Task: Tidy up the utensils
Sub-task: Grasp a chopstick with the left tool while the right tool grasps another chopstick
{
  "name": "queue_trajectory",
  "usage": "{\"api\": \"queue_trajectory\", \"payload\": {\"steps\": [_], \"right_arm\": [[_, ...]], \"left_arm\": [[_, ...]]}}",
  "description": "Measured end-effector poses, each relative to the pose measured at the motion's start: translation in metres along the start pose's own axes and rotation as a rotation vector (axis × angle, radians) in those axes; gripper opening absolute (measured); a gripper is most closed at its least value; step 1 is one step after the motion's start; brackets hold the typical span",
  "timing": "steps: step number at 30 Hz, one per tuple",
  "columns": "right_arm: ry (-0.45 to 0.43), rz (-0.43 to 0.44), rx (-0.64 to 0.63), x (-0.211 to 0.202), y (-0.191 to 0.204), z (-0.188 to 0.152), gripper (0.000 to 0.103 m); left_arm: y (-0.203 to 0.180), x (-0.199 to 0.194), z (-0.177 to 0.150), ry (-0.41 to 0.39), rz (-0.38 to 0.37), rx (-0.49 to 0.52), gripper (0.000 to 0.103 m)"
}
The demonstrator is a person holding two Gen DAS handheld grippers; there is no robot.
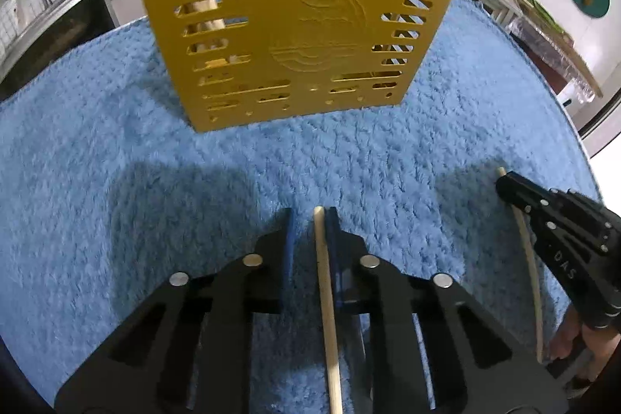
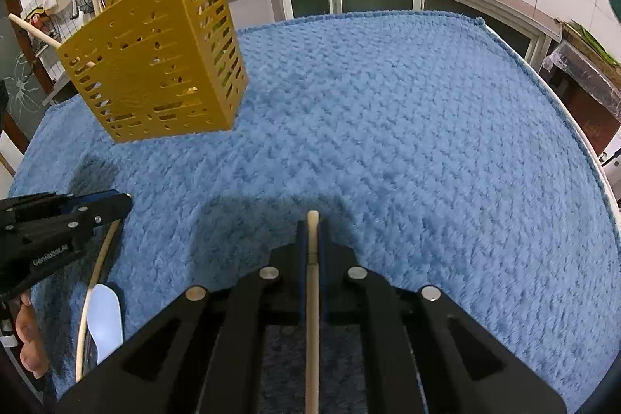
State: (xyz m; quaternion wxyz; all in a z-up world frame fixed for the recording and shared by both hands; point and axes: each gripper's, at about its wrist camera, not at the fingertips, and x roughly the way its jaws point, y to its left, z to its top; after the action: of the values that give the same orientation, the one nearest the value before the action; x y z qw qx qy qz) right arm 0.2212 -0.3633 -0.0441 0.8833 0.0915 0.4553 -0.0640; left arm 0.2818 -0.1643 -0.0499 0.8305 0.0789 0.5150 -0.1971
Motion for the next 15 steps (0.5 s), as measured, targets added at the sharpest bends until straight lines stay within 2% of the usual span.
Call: {"api": "queue_trajectory", "payload": {"steps": [3, 5, 10, 13, 15], "right_arm": [[0.005, 0.005, -0.004, -0.002, 0.002, 0.002, 0.005], [0.0, 0.022, 0.001, -0.007, 0.001, 0.004, 0.005], [-0.02, 0.067, 0.023, -0.018, -0.002, 0.008, 0.006], [-0.015, 0.058, 0.005, -0.019, 0.001, 0.009, 0.006], [-0.008, 0.053, 0.005, -0.017, 0.001, 0.008, 0.006]], "left_arm": [[0.001, 0.0, 0.002, 0.004, 0.002, -0.006, 0.008], [0.005, -0.006, 0.001, -0.007, -0.015, -0.017, 0.0], [0.014, -0.03, 0.001, -0.056, -0.055, -0.045, 0.0], [0.014, -0.032, 0.001, -0.029, -0.061, -0.034, 0.0], [0.011, -0.026, 0.002, -0.017, -0.04, -0.029, 0.0]]}}
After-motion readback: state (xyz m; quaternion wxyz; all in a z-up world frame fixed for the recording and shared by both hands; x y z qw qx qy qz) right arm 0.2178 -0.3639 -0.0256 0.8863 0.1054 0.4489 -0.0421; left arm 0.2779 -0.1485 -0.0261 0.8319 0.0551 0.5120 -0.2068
